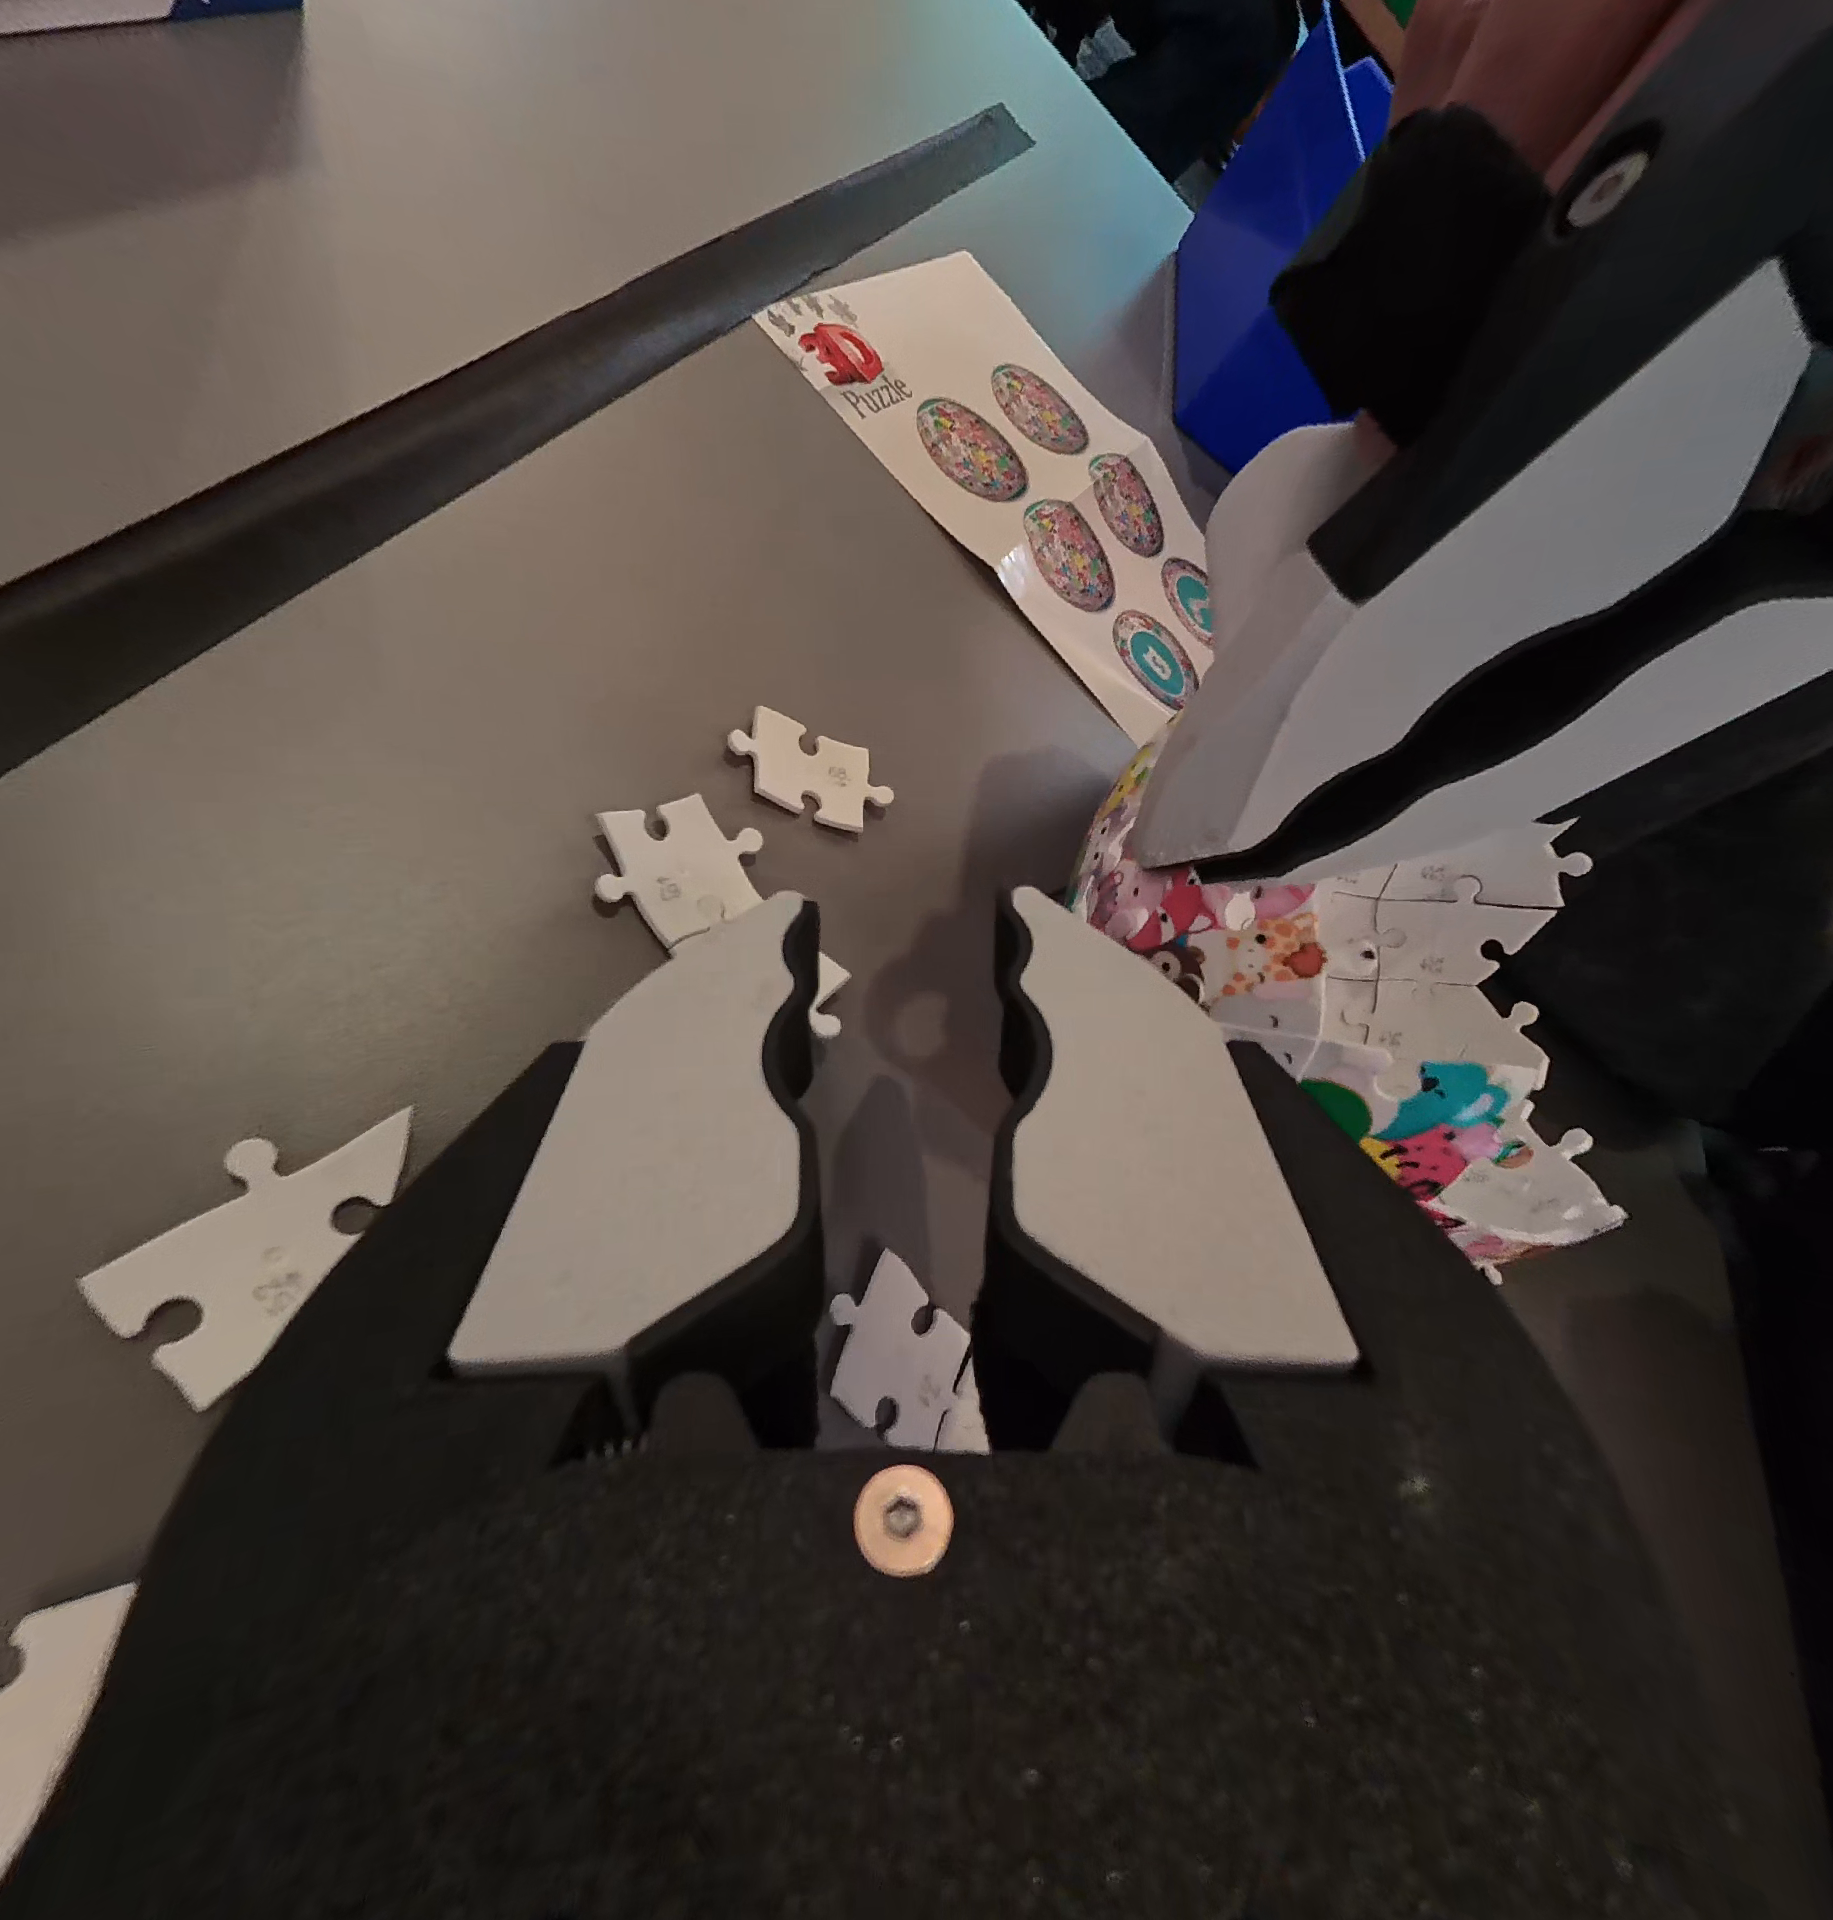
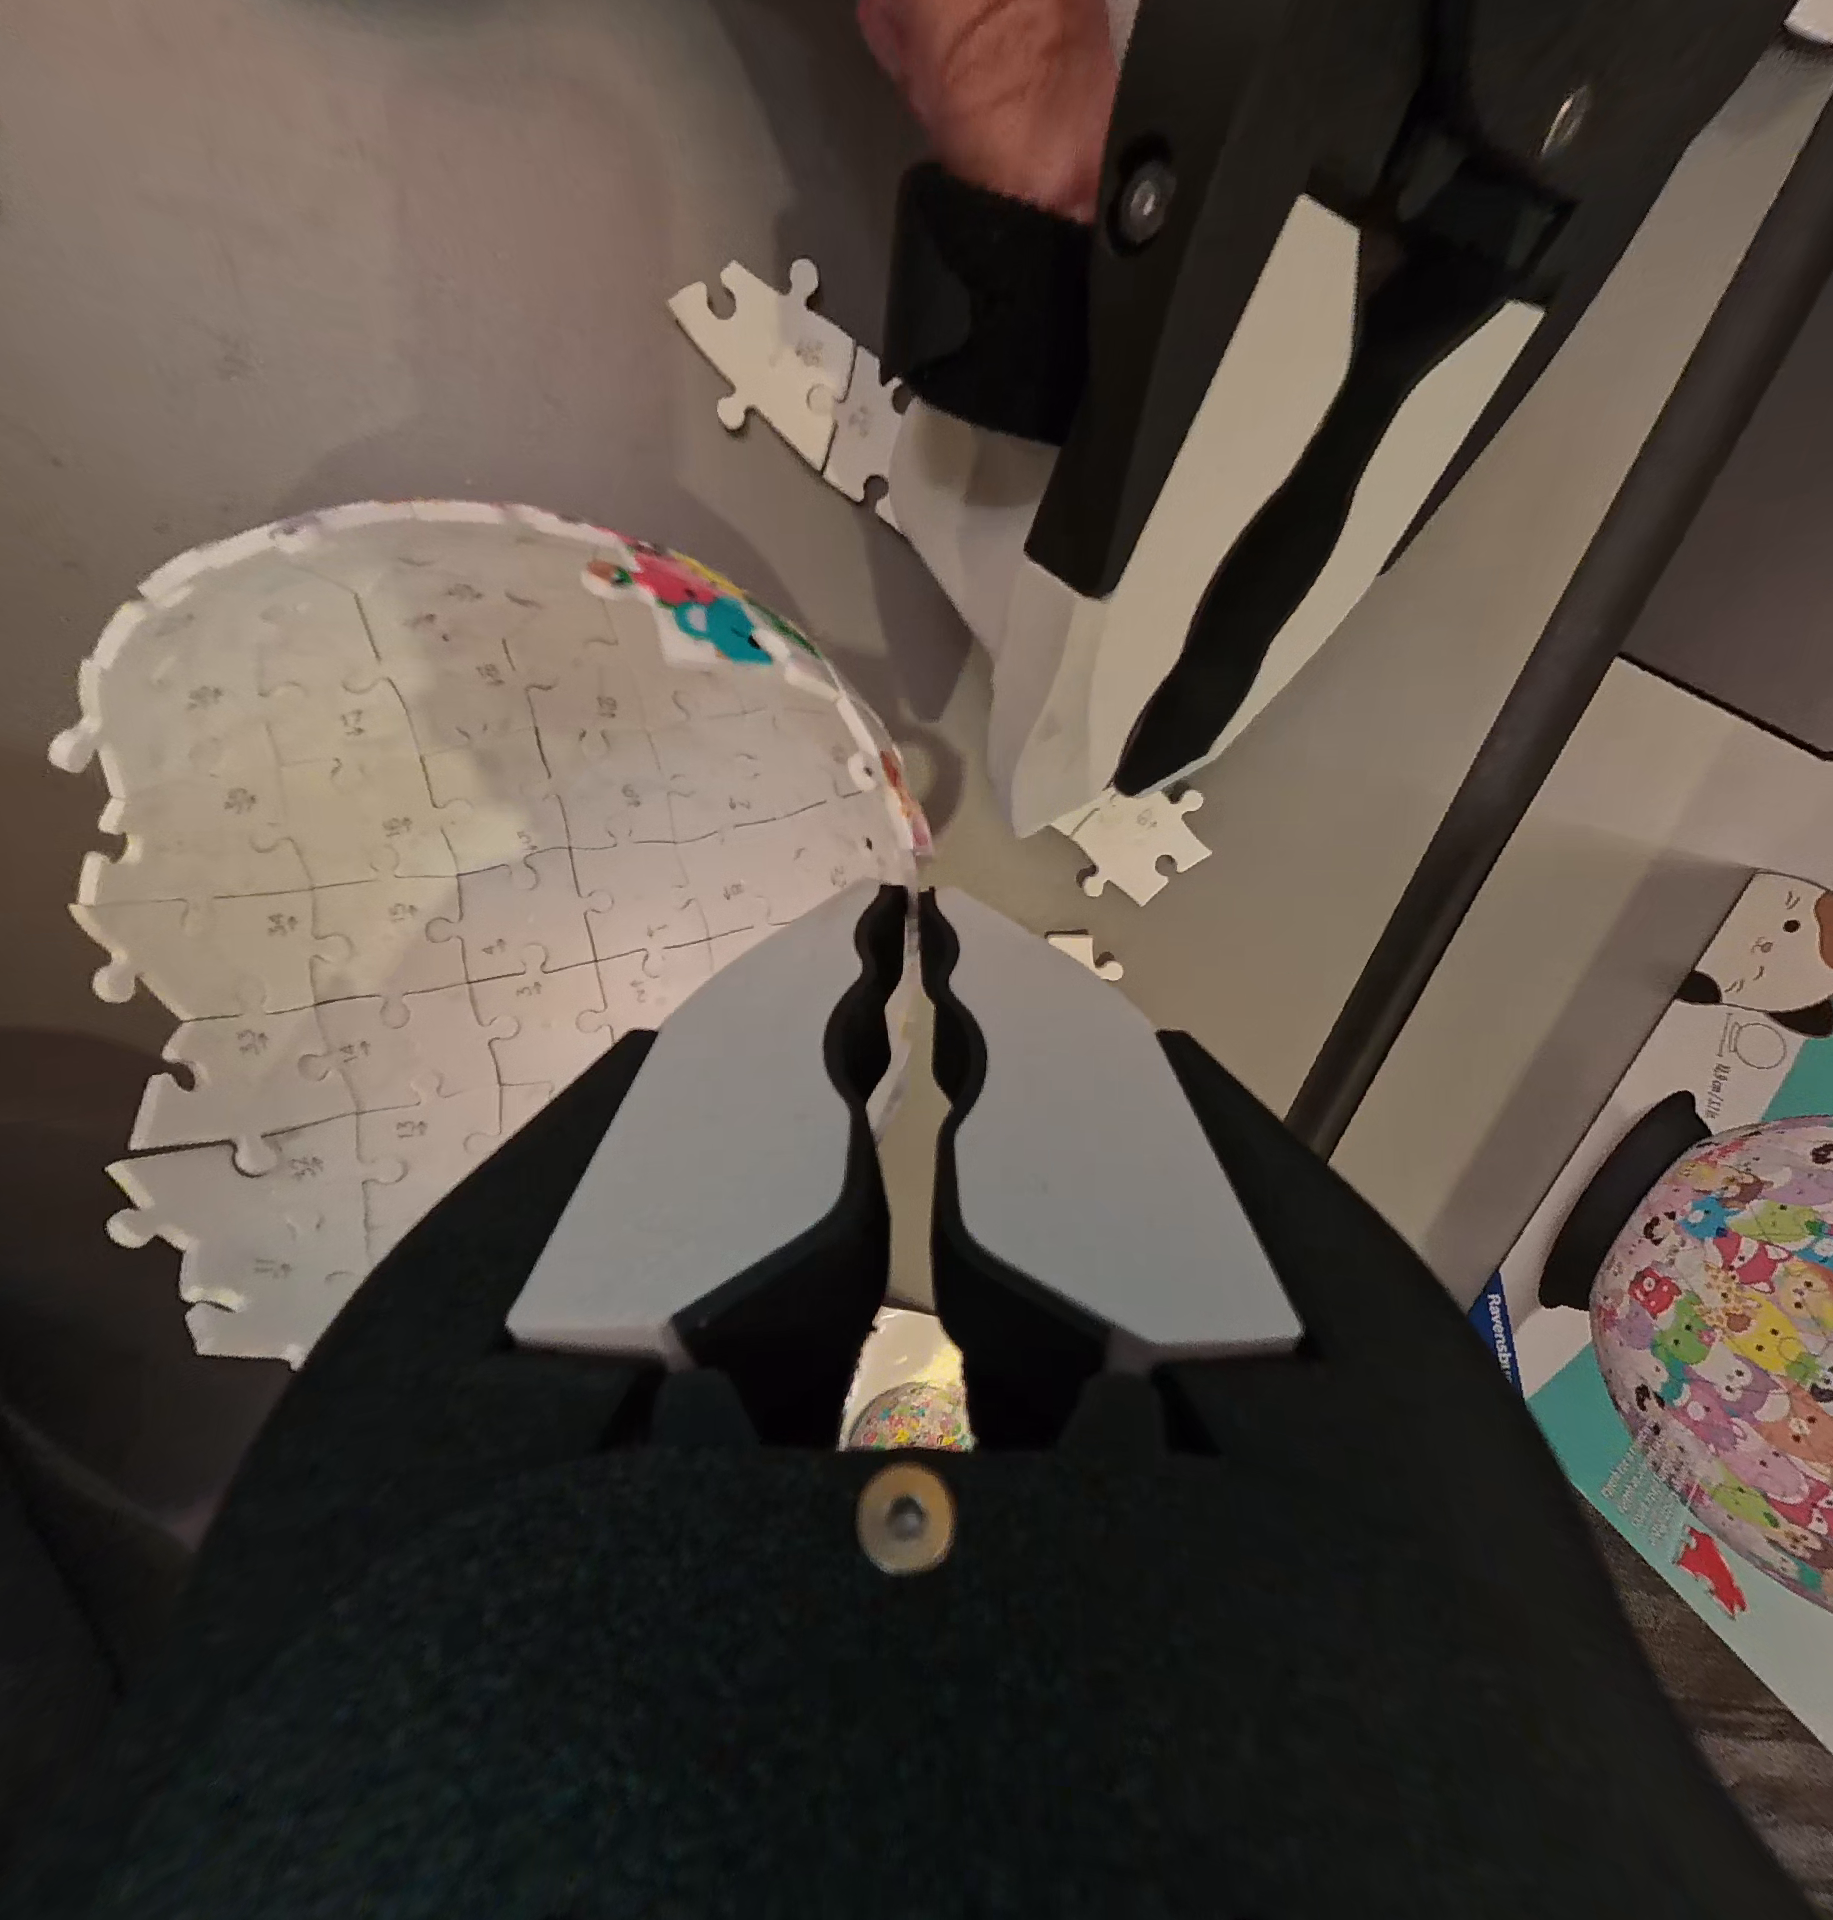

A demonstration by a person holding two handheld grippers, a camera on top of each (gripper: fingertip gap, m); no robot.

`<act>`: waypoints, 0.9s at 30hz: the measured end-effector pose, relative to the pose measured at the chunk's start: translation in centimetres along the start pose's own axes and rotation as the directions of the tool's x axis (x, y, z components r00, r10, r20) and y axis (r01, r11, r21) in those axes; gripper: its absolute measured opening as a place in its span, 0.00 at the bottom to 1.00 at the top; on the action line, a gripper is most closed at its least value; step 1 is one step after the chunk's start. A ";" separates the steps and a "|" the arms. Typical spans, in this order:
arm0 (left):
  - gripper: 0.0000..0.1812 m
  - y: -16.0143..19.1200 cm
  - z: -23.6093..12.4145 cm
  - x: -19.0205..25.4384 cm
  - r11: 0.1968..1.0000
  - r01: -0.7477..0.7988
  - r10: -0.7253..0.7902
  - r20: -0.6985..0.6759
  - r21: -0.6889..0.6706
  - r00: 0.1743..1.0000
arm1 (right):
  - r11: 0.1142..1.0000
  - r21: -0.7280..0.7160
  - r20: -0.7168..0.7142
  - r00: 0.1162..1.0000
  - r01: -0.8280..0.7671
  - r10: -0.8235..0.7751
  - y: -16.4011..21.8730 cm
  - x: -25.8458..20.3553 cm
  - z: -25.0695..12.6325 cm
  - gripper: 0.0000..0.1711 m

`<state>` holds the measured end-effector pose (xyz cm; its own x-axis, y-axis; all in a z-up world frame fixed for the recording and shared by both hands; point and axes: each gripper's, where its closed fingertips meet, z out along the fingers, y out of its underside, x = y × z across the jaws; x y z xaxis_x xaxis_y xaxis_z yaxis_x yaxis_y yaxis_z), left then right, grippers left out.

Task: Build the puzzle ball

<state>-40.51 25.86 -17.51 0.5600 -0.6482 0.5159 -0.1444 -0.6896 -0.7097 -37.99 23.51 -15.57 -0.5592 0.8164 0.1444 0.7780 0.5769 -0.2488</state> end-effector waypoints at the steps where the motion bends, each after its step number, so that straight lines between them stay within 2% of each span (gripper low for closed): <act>1: 0.17 0.1 0.1 0.0 1.000 0.001 -0.001 -0.004 -0.002 1.000 | 1.000 0.002 0.001 1.000 0.000 0.000 0.0 0.0 0.0 0.02; 14: 0.14 0.9 1.4 1.2 0.996 -0.060 0.057 -0.052 -0.059 0.997 | 1.000 0.010 0.003 1.000 -0.001 0.001 0.0 0.2 0.1 0.02; 27: 0.13 0.9 1.3 1.1 0.997 -0.047 0.044 -0.058 -0.054 0.997 | 1.000 0.016 -0.014 1.000 -0.003 0.003 0.1 0.5 0.1 0.02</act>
<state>-38.94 25.00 -18.20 0.5053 -0.6953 0.5111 -0.2139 -0.6747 -0.7064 -38.24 23.90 -15.65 -0.5526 0.8186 0.1565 0.7749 0.5738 -0.2651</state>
